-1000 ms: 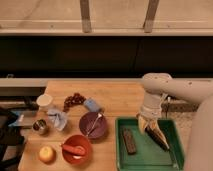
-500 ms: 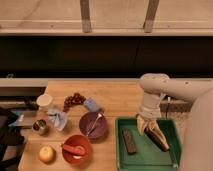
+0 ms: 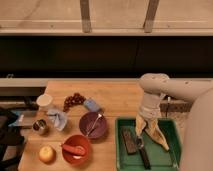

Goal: Place brush in tray

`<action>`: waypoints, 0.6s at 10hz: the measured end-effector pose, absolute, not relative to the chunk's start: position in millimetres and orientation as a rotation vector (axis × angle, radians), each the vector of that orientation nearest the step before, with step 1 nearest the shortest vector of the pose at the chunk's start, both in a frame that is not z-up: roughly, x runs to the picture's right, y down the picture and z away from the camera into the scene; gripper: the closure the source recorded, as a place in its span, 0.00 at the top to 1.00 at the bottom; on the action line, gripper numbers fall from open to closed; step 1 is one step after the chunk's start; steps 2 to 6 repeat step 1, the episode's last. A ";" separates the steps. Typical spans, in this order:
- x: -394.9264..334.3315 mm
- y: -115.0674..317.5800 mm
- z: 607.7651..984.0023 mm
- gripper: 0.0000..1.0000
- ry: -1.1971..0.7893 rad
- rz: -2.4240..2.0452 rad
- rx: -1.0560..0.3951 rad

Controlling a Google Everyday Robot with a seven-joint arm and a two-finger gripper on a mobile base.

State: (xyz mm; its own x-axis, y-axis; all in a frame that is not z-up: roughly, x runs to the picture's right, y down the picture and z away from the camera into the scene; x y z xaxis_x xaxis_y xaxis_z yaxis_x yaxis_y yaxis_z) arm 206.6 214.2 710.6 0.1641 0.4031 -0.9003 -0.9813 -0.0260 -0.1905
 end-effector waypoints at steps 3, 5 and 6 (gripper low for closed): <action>206.6 214.2 710.6 0.50 0.745 1.288 -1.028; 206.6 214.2 710.6 0.50 0.745 1.288 -1.028; 206.6 214.2 710.6 0.50 0.745 1.288 -1.028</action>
